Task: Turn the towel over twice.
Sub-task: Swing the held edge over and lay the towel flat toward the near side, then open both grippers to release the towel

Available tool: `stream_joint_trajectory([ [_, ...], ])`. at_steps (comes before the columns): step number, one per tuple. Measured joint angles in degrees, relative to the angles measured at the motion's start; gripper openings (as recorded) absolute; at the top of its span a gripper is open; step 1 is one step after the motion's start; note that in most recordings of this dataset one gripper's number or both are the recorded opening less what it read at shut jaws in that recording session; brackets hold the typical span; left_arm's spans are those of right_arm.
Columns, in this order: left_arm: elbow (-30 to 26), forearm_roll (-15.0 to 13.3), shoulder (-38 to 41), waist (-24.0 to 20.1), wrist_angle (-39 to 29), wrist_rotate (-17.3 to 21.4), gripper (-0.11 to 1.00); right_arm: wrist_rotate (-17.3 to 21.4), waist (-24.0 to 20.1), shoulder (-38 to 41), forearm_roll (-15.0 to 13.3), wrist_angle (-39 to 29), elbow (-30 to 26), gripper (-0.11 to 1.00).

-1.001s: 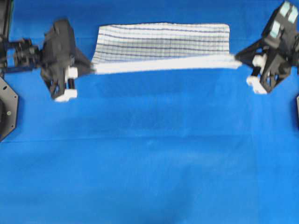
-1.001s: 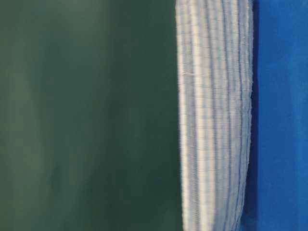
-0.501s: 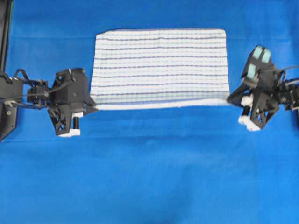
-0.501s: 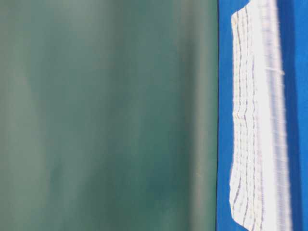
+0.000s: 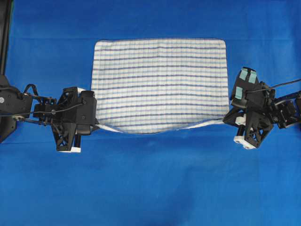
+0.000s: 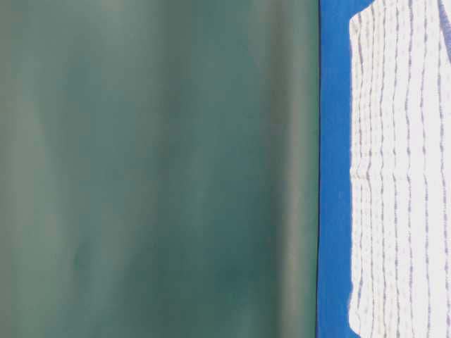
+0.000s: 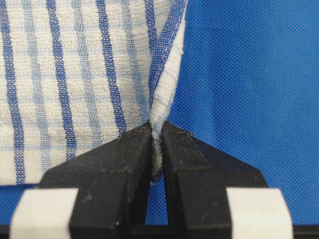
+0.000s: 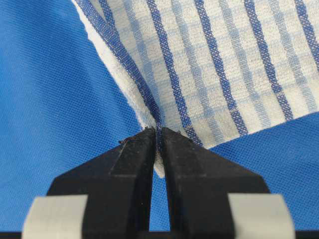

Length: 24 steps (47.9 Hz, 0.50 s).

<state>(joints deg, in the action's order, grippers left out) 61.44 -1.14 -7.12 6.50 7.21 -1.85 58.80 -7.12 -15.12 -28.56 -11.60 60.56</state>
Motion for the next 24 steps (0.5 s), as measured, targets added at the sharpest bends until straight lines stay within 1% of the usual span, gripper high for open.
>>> stream_joint_trajectory([
  [10, -0.26, 0.09, 0.09, 0.09, 0.26, 0.09, 0.04, -0.09, -0.09, 0.00, 0.09, -0.18, -0.09, 0.08],
  [12, -0.35, 0.09, 0.09, 0.09, 0.26, 0.09, 0.07, 0.00, -0.09, 0.00, 0.09, -0.18, -0.09, 0.08],
  [18, -0.70, 0.09, 0.35, 0.18, 0.18, 0.09, 0.35, 0.00, -0.18, 0.18, 0.09, -0.18, -0.09, 0.09],
  [19, -0.79, 0.00, 0.44, 0.18, 0.18, 0.09, 0.41, 0.00, -0.18, 0.26, 0.09, -0.09, -0.09, 0.11],
  [21, -0.88, 0.00, 0.44, 0.18, 0.00, 0.09, 0.51, 0.00, -0.35, 0.26, 0.09, -0.09, -0.09, 0.20],
  [24, -1.14, 0.00, 0.44, 0.26, -0.53, 0.18, 0.64, -0.09, -0.70, 0.26, 0.00, -0.18, -0.35, 0.38],
])
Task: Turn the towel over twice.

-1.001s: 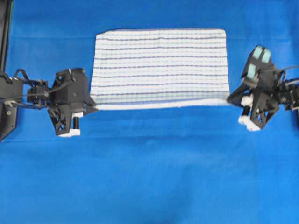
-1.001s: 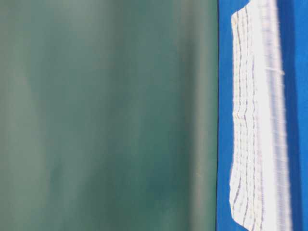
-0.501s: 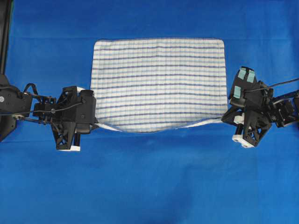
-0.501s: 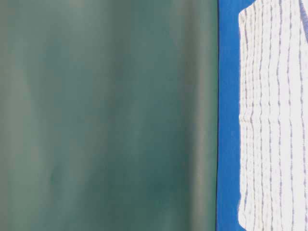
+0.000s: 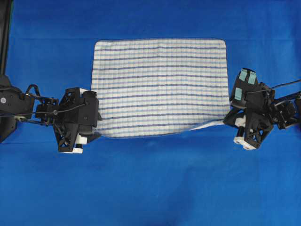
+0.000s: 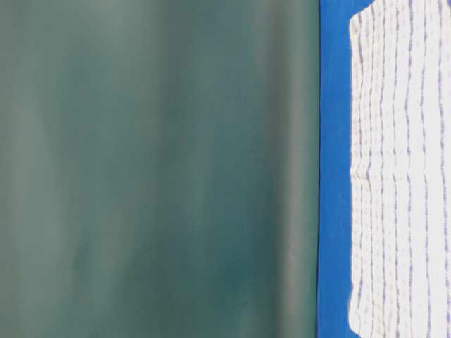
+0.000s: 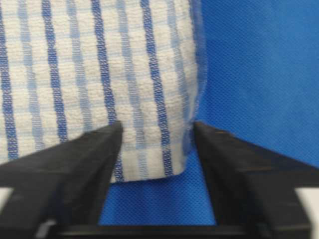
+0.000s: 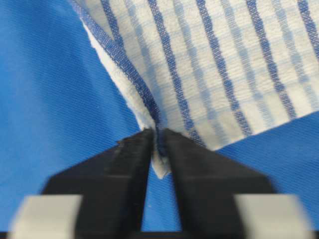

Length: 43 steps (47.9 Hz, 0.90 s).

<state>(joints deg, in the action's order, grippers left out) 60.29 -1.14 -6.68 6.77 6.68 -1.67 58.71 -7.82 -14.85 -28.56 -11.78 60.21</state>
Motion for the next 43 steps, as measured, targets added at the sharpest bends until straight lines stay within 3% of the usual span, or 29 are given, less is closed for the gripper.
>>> stream_joint_trajectory([
  [3, -0.26, 0.00, 0.00, 0.18, -1.05, 0.00, 0.72, 0.00, -0.53, 0.00, 0.00, -0.18, -0.35, 0.57],
  [6, -0.53, 0.00, -0.09, 0.18, -2.46, 0.09, 0.72, -0.18, -0.79, 0.00, -0.09, -0.88, -0.62, 0.67],
  [12, -1.93, 0.09, -1.85, 0.26, -7.03, 0.09, 0.71, -0.70, -0.97, -1.05, -0.18, -4.04, -1.32, 0.59],
  [19, -3.96, 0.00, -5.80, 0.18, -12.66, 0.62, 0.71, -1.23, -0.97, -4.66, -1.05, -8.61, -2.55, 0.60],
  [29, -5.89, 0.09, -13.71, -0.18, -16.70, 1.32, 0.71, -1.32, -0.97, -13.27, -5.89, -14.94, -4.13, 0.60],
  [43, -5.98, 0.09, -26.63, -4.48, -17.14, 1.32, 0.71, -1.32, -0.97, -27.07, -13.80, -20.92, -4.31, 0.60],
])
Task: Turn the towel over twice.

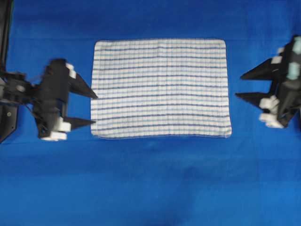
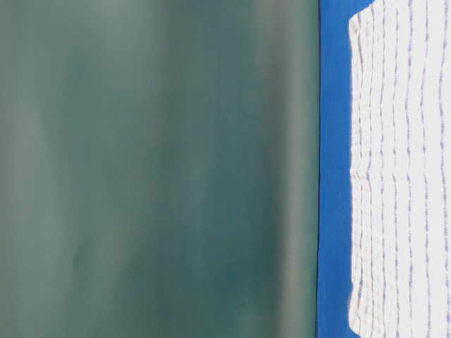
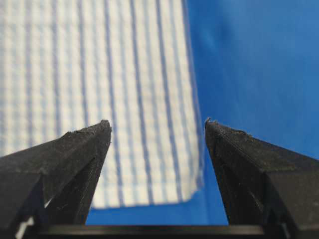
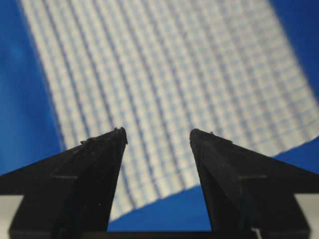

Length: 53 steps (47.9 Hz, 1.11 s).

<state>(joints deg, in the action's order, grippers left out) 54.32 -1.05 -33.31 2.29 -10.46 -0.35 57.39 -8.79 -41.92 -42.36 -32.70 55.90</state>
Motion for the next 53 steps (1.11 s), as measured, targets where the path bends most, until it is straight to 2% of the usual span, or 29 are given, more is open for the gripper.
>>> stream_joint_trajectory([
  [5, 0.62, 0.00, -5.10, -2.02, -0.18, 0.00, 0.71, -0.35, 0.00, -5.01, -1.58, -1.93, 0.00, 0.60],
  [10, 2.02, -0.09, -9.49, -3.69, -0.26, 0.53, 0.71, -2.46, 0.00, -8.70, -2.90, -3.60, 0.09, 0.60],
  [14, 2.99, 0.00, -13.89, -4.92, -0.44, 2.37, 0.71, -5.36, 0.00, -11.07, -3.16, -4.83, 0.09, 0.60],
  [21, 5.19, 0.00, -19.86, -6.15, -0.88, 5.27, 0.71, -7.56, 0.00, -14.33, -3.34, -6.59, 0.26, 0.60],
  [38, 15.03, -0.09, -34.54, -11.78, -1.05, 5.45, 0.71, -7.21, -0.09, -23.73, -3.52, -7.56, 8.70, 0.60],
  [45, 18.11, 0.00, -38.94, -12.13, -0.97, 5.45, 0.71, -6.24, -0.09, -25.40, -3.60, -7.29, 12.39, 0.59],
  [53, 20.48, -0.18, -40.08, -12.13, -0.70, 5.01, 0.71, -3.96, 0.09, -25.49, -3.52, -5.71, 15.56, 0.58],
])
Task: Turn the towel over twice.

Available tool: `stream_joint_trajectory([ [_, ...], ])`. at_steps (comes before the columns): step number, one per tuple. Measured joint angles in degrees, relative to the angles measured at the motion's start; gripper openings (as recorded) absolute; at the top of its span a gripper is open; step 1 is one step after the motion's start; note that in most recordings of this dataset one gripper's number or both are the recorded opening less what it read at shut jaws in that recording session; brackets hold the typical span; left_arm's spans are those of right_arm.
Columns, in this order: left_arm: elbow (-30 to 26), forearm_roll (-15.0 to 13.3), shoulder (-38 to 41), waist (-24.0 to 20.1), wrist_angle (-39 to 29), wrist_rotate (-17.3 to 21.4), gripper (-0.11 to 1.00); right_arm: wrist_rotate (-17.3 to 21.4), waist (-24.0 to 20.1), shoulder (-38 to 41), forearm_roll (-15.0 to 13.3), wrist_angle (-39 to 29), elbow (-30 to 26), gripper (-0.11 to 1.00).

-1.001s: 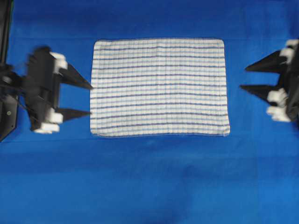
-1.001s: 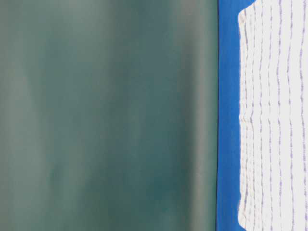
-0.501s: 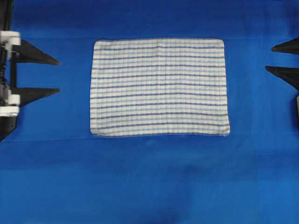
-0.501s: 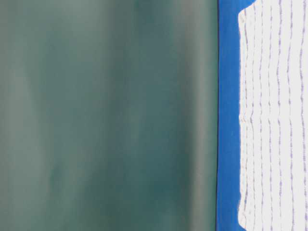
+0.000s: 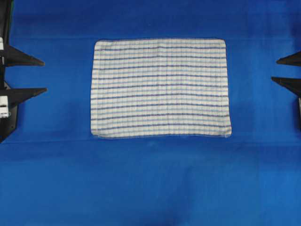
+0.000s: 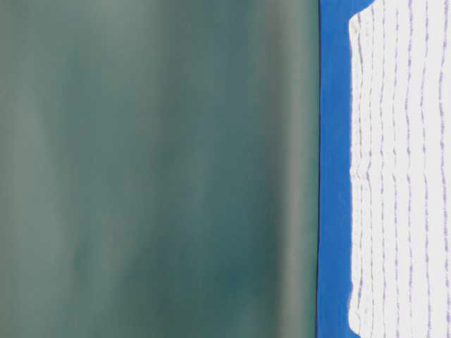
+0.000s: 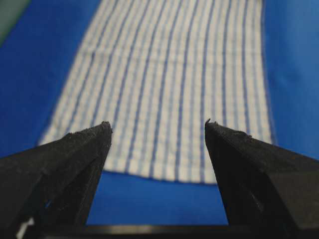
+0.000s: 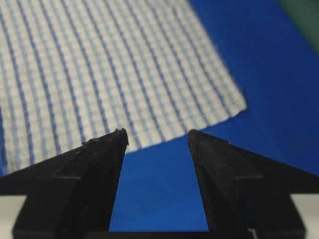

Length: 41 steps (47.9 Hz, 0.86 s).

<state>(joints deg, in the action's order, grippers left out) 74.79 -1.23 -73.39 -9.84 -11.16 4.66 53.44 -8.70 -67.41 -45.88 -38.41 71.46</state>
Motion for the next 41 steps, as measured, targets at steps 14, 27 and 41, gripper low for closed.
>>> stream_joint_trajectory([
  [14, 2.29, -0.09, 0.09, 0.00, 0.44, -2.46, 0.71, 1.49, 0.26, 0.18, 0.00, 0.62, 1.32, 0.58],
  [27, 2.29, -0.09, 0.09, 0.00, 0.44, -2.46, 0.71, 1.58, 0.26, 0.18, 0.00, 0.62, 1.32, 0.58],
  [41, 2.29, -0.09, 0.09, 0.00, 0.44, -2.46, 0.71, 1.58, 0.26, 0.26, 0.00, 0.70, 1.32, 0.58],
])
